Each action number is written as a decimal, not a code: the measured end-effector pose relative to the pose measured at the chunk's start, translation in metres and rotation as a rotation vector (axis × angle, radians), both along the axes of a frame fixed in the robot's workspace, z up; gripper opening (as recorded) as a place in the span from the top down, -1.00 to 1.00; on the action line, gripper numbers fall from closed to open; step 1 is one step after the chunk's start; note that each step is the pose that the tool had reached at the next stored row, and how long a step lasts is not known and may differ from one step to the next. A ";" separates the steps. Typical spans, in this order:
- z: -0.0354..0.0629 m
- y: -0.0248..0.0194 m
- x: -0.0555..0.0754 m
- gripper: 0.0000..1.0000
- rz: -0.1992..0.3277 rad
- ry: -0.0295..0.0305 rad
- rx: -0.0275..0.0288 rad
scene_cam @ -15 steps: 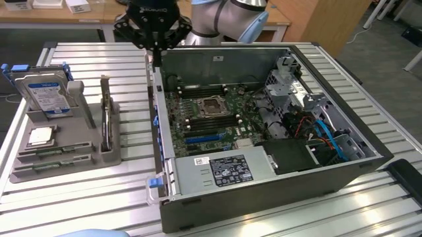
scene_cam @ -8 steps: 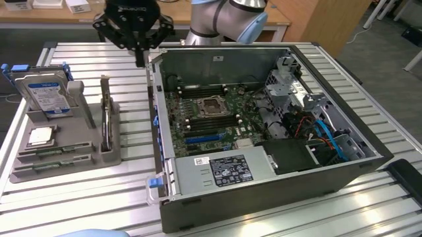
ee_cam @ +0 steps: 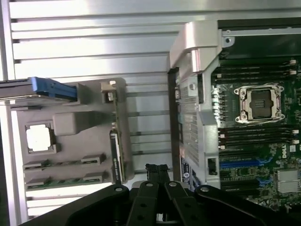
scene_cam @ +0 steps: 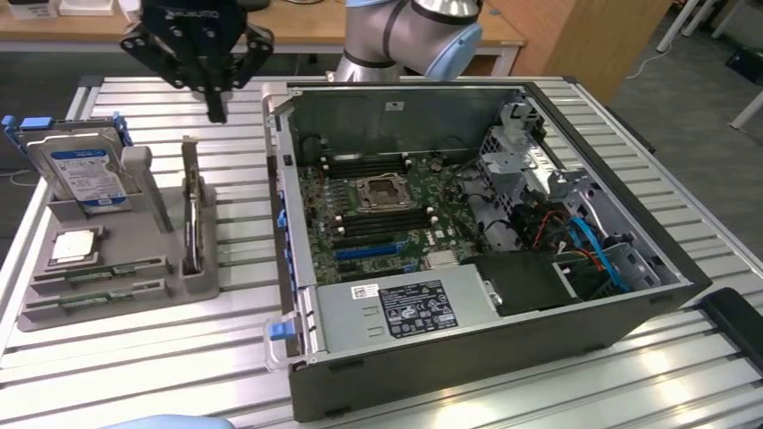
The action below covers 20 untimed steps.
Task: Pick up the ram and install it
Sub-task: 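Reach for the ram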
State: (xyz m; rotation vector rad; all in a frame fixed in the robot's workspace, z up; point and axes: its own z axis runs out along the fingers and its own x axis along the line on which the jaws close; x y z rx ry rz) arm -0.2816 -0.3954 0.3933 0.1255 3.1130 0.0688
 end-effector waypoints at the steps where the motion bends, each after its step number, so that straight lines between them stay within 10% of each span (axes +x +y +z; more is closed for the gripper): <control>1: 0.0000 0.0001 -0.004 0.80 0.000 0.0000 0.0000; 20: 0.0000 0.0018 -0.091 0.80 0.000 -0.0006 0.0000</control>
